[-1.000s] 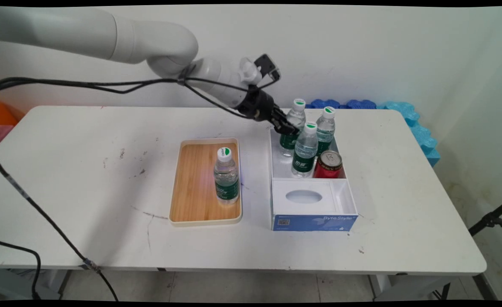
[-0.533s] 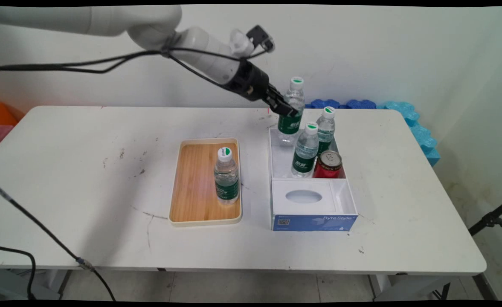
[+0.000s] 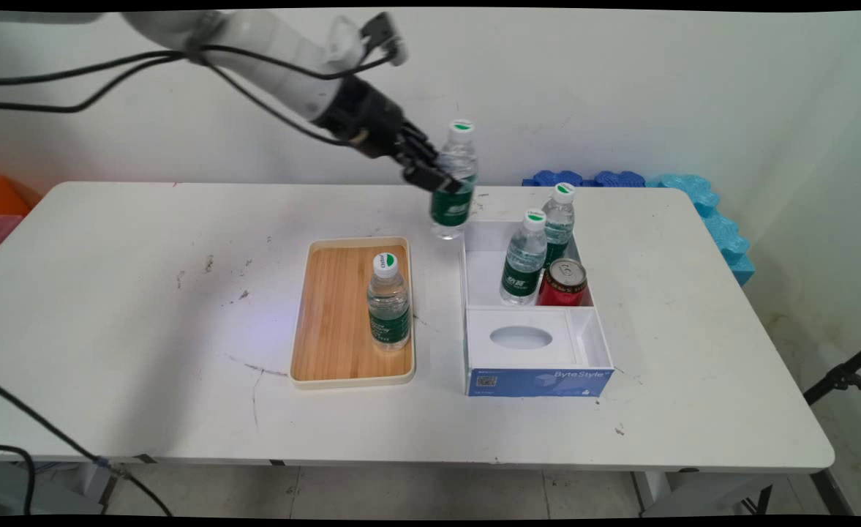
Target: Place the picked object on the tray
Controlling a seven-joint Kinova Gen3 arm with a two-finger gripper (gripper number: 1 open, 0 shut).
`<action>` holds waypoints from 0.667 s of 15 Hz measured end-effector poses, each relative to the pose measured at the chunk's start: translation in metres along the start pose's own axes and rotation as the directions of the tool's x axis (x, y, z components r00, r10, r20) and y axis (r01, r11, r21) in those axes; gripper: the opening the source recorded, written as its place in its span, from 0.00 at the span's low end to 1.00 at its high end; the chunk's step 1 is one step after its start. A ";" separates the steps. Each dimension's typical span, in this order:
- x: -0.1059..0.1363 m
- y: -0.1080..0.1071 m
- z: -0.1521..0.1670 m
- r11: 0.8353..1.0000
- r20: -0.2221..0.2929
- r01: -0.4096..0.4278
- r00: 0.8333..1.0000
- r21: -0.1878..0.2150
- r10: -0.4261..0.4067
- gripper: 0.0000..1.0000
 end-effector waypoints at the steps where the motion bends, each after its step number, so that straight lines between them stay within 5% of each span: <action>1: -0.010 0.000 -0.010 1.000 0.009 -0.015 1.000 -0.005 0.015 0.00; 10: -0.113 -0.019 -0.040 0.997 0.023 -0.082 0.996 0.003 0.082 0.00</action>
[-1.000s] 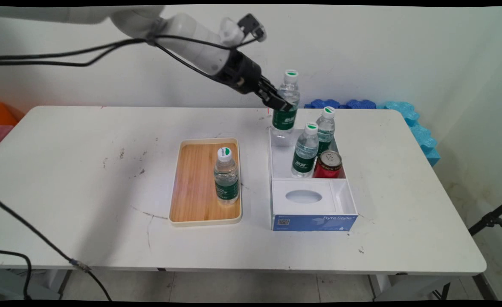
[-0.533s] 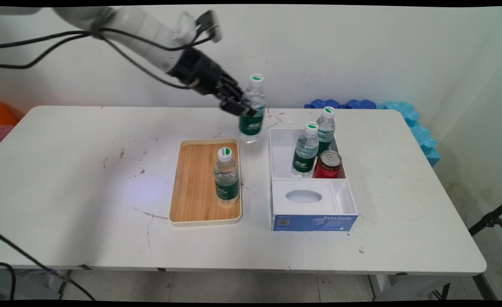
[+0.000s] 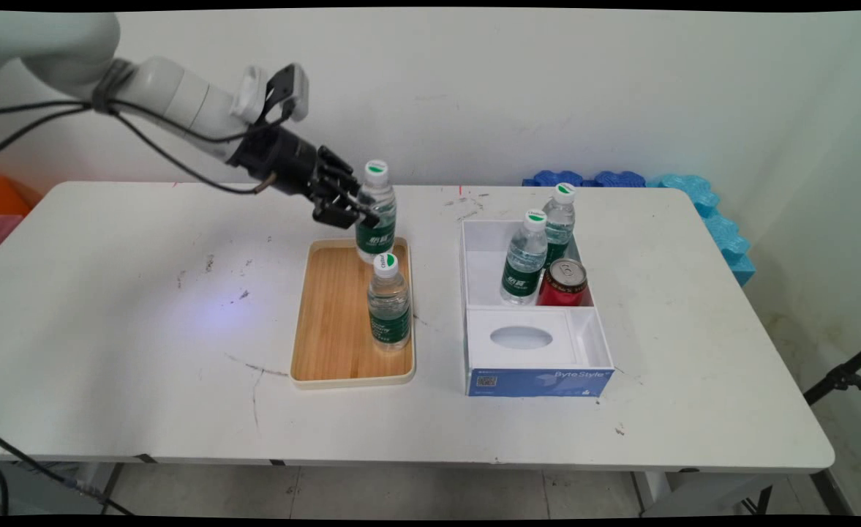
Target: Place the picked object on the tray
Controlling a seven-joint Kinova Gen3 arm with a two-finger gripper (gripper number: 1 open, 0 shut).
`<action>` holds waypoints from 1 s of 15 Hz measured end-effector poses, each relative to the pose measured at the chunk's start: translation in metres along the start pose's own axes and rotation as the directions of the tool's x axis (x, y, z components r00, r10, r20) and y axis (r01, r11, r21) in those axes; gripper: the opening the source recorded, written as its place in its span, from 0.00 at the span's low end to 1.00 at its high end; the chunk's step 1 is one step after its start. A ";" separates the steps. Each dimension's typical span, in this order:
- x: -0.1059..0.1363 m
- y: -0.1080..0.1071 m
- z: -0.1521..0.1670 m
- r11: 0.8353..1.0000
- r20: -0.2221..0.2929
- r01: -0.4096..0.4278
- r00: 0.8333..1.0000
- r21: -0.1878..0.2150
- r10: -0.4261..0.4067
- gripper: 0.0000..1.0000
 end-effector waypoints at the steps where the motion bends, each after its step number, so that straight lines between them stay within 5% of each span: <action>1: -0.009 0.000 0.003 1.000 -0.003 0.000 1.000 0.003 0.000 0.00; 6: -0.045 0.001 0.026 0.999 -0.041 0.033 0.999 0.026 -0.032 0.00; 13: -0.064 -0.006 0.051 0.995 -0.102 0.089 0.991 0.053 -0.084 0.00; 14: -0.066 -0.005 0.052 0.994 -0.109 0.094 0.990 0.053 -0.088 1.00; 15: -0.067 -0.005 0.053 0.994 -0.116 0.098 0.989 0.053 -0.092 1.00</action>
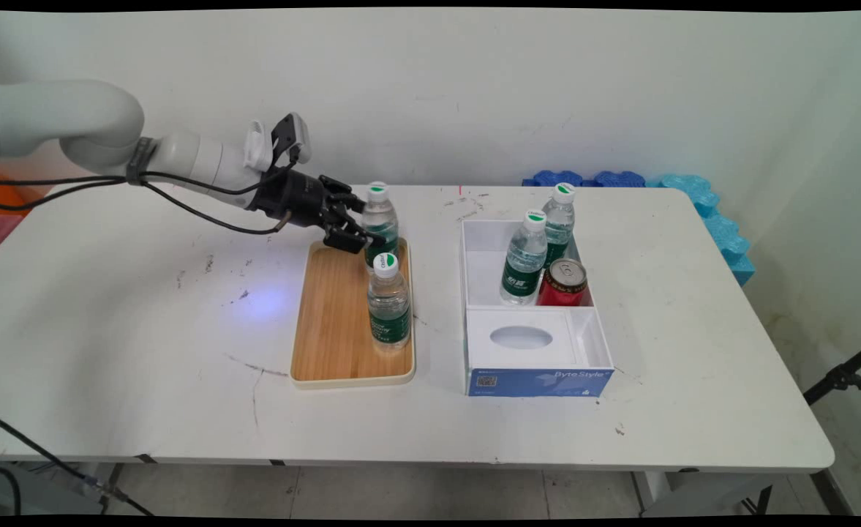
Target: Place the picked object on the tray
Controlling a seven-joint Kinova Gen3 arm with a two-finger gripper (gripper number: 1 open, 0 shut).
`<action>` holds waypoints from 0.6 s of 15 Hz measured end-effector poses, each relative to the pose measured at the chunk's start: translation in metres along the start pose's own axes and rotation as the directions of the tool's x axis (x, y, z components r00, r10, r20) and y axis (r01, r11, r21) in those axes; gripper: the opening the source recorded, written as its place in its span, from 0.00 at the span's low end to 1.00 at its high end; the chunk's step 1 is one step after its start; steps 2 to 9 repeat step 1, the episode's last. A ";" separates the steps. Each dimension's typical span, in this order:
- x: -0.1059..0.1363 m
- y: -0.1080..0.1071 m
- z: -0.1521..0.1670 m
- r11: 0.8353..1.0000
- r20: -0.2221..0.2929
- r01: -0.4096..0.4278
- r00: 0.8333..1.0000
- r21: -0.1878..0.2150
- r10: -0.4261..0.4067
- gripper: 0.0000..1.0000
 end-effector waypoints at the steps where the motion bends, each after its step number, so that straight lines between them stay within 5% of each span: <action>1: -0.001 0.001 0.001 1.000 -0.005 0.002 1.000 -0.001 -0.002 1.00; 9: -0.001 0.001 0.001 1.000 -0.005 0.002 1.000 -0.001 -0.002 1.00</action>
